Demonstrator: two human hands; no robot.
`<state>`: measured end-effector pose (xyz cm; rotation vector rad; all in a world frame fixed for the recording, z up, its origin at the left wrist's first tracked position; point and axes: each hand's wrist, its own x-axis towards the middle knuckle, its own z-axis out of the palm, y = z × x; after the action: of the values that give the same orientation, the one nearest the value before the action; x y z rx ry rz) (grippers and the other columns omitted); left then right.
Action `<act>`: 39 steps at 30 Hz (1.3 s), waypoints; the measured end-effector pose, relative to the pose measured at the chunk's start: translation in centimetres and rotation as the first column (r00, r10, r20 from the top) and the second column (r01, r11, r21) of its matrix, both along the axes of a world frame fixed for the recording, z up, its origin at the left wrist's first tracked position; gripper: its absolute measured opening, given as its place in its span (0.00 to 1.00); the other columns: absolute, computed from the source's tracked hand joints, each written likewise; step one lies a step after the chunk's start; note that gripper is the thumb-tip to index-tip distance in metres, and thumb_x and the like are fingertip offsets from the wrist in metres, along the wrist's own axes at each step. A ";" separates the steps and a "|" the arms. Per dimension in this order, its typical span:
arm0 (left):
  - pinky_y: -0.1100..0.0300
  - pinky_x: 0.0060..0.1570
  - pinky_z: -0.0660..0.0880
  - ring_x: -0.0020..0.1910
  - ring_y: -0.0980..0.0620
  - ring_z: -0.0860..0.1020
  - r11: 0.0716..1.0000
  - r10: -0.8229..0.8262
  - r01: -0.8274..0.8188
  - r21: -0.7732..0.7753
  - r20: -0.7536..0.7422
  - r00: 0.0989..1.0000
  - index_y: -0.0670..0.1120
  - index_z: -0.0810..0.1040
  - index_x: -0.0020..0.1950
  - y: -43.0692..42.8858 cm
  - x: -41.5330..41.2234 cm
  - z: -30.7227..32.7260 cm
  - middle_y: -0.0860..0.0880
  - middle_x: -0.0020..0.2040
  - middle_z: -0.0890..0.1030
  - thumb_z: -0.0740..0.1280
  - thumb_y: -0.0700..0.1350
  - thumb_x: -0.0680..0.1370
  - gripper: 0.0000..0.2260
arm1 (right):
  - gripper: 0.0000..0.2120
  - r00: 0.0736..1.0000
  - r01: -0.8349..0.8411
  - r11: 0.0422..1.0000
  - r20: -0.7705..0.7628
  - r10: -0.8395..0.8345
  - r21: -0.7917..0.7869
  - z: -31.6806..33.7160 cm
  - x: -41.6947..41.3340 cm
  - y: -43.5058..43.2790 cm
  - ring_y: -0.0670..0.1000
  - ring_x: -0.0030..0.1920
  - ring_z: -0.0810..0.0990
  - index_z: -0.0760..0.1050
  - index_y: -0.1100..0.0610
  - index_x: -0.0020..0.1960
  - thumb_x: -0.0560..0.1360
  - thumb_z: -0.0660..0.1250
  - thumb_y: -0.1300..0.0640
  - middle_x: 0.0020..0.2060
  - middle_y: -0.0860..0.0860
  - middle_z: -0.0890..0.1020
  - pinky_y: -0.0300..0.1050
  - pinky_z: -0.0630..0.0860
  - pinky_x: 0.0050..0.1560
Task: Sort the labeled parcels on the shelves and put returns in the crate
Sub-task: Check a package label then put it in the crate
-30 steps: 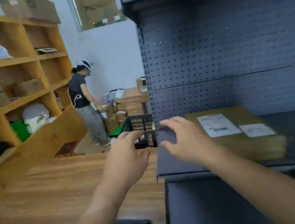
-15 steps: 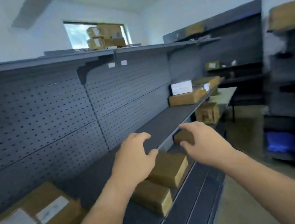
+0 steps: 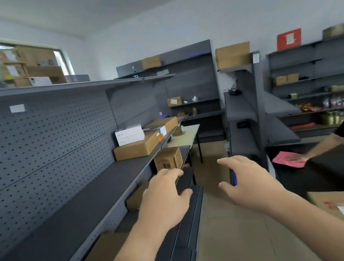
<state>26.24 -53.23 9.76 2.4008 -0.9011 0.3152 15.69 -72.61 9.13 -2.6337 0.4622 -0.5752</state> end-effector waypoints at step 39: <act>0.52 0.68 0.74 0.68 0.56 0.72 1.000 -0.015 0.016 0.024 -0.048 0.999 0.59 0.71 0.73 -37.4 47.5 0.1 0.60 0.70 0.71 0.70 0.55 0.79 0.23 | 0.30 1.000 0.022 1.000 -0.021 -0.022 -0.007 0.4 48.0 -38.2 0.47 0.74 0.69 0.64 0.42 0.78 0.79 0.68 0.42 0.75 0.42 0.69 0.51 0.68 0.74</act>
<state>73.75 -90.66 9.87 2.4113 -0.9065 0.2408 63.64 -110.84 9.58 -2.6468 0.4964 -0.5576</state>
